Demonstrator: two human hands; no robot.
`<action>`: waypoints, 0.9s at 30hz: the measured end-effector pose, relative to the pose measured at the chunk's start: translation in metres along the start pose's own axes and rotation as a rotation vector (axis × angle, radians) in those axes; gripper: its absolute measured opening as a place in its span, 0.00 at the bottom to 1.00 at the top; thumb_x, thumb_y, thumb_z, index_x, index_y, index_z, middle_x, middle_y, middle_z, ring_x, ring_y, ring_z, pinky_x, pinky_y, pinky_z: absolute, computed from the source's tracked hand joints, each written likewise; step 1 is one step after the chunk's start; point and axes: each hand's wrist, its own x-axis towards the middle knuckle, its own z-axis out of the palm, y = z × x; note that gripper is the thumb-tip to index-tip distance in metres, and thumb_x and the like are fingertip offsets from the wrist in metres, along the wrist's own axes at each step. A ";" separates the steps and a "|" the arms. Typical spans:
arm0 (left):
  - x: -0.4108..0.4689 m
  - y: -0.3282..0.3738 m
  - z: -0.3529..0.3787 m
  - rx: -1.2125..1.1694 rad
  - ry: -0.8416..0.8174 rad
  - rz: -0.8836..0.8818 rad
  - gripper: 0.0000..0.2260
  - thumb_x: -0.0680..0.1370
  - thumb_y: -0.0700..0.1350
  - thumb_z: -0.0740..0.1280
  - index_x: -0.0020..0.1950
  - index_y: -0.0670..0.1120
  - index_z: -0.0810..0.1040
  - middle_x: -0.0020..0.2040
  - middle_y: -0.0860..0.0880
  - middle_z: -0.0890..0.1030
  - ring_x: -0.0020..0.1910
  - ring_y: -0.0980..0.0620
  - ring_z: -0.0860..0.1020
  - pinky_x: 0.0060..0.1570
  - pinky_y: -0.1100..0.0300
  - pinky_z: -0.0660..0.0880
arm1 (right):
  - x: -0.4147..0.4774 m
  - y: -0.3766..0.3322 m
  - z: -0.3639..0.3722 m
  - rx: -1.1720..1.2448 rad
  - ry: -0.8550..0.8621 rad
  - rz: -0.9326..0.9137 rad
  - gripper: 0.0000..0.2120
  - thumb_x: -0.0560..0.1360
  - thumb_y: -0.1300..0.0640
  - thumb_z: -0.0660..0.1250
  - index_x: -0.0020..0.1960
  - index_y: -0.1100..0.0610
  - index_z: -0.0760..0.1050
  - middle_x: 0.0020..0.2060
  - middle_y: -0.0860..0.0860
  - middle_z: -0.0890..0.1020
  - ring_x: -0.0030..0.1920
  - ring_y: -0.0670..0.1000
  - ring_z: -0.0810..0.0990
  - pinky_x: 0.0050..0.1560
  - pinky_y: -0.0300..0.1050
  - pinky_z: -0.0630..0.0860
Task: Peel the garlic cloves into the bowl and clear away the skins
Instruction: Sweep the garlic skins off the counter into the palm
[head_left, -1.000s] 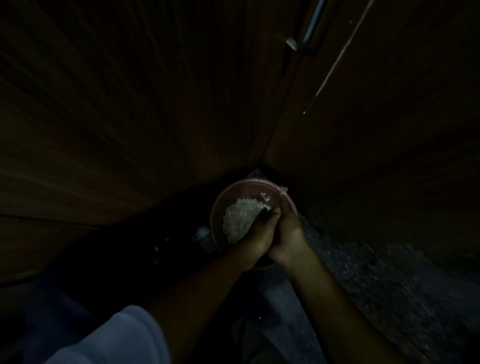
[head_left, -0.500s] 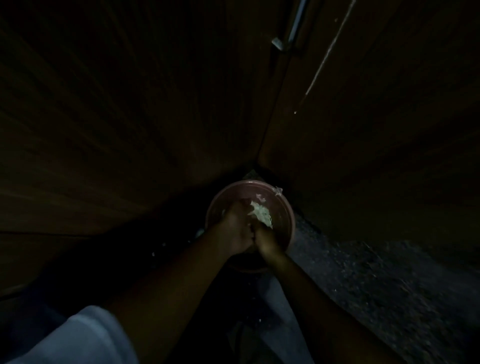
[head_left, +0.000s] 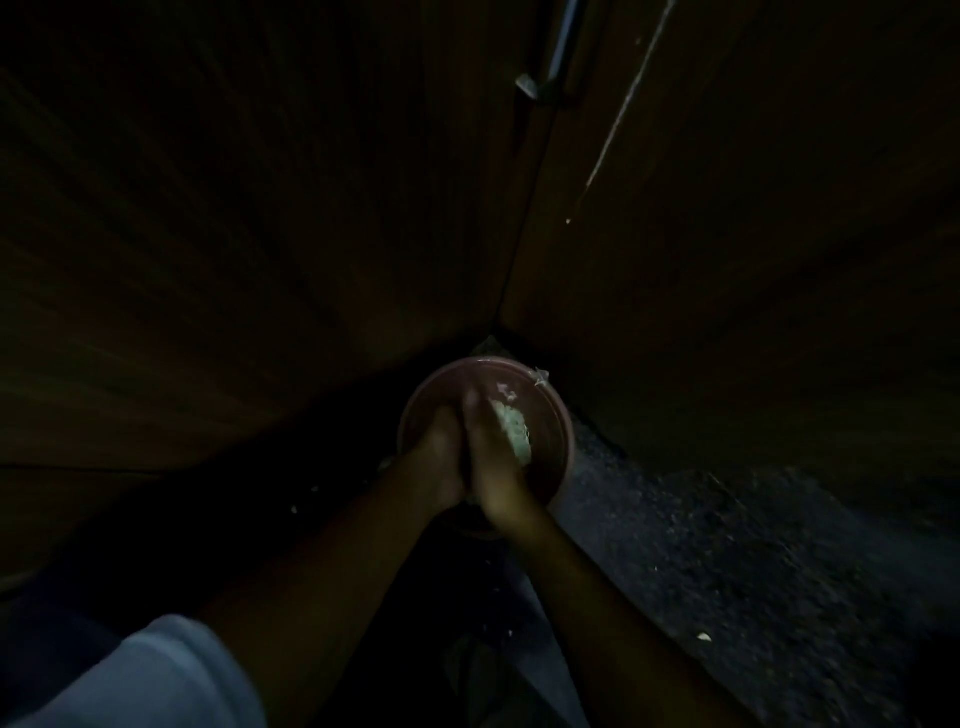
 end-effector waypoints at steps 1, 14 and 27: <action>0.003 -0.002 0.000 -0.017 -0.025 0.023 0.23 0.88 0.53 0.53 0.79 0.44 0.68 0.76 0.42 0.72 0.76 0.39 0.70 0.71 0.43 0.70 | 0.005 0.010 0.001 -0.084 -0.012 -0.019 0.29 0.86 0.41 0.52 0.82 0.56 0.60 0.79 0.50 0.64 0.80 0.51 0.60 0.79 0.42 0.52; -0.070 0.042 -0.010 0.266 -0.001 0.211 0.12 0.84 0.53 0.63 0.55 0.49 0.83 0.54 0.48 0.85 0.56 0.49 0.78 0.53 0.52 0.74 | -0.022 -0.056 -0.025 -0.105 0.049 0.014 0.18 0.86 0.49 0.59 0.69 0.57 0.77 0.63 0.52 0.81 0.66 0.54 0.79 0.57 0.34 0.72; -0.337 0.075 -0.077 0.245 -0.078 1.090 0.08 0.84 0.44 0.65 0.58 0.50 0.84 0.53 0.50 0.87 0.55 0.53 0.84 0.60 0.53 0.78 | -0.225 -0.229 0.055 -0.084 -0.011 -0.773 0.08 0.83 0.56 0.67 0.49 0.59 0.82 0.42 0.55 0.87 0.42 0.48 0.85 0.41 0.43 0.80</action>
